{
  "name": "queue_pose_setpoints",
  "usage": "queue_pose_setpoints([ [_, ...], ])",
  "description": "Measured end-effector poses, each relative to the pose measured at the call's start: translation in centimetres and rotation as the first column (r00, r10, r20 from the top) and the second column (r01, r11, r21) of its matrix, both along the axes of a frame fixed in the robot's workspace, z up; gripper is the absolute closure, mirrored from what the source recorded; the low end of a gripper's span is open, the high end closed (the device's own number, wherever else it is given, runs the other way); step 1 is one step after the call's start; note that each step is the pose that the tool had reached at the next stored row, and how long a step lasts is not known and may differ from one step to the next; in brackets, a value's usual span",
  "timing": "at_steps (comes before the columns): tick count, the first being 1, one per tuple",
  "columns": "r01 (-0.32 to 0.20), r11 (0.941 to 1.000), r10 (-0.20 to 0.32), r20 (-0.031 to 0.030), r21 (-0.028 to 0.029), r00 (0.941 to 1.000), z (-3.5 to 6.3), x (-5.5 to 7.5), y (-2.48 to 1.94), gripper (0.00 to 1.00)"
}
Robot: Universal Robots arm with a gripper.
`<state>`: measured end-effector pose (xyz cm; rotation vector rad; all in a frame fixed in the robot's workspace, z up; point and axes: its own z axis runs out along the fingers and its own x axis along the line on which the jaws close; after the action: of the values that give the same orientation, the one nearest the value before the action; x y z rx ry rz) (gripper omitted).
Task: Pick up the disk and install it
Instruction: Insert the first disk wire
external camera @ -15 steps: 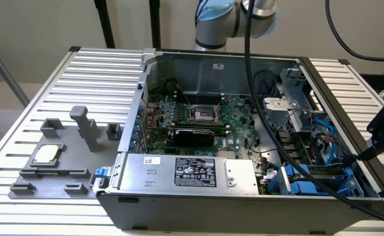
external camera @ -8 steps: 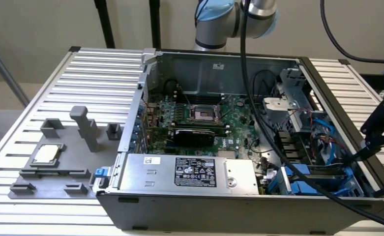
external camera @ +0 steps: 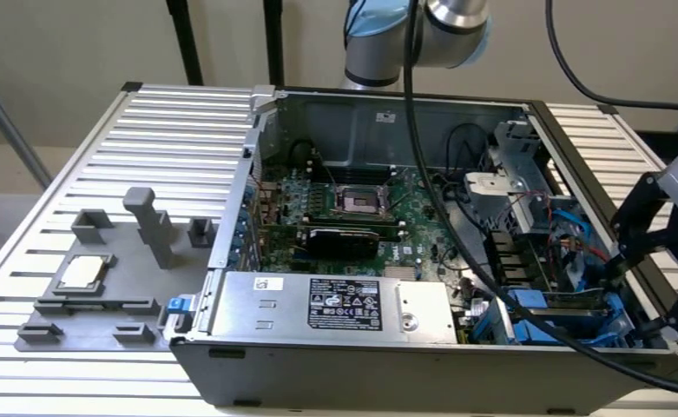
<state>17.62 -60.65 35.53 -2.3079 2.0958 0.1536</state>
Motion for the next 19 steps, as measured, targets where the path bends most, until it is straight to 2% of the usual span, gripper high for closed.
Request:
queue_pose_setpoints([
  [2,-0.006,1.0,0.006,0.0001,-0.0001,1.0,-0.11,0.0,0.39,0.39],
  [4,-0.015,0.9999,0.015,0.0001,-0.0001,0.9999,-0.22,0.0,0.77,0.53],
  [7,-0.035,0.9994,0.035,0.0,0.0,0.9994,-0.34,0.0,1.15,0.53],
  [13,-0.103,0.9947,0.103,0.0,-0.0002,0.9947,-0.39,0.0,1.28,0.53],
  [19,-0.137,0.9905,0.137,0.0,0.0,0.9905,-0.44,0.2,1.39,0.55],
])
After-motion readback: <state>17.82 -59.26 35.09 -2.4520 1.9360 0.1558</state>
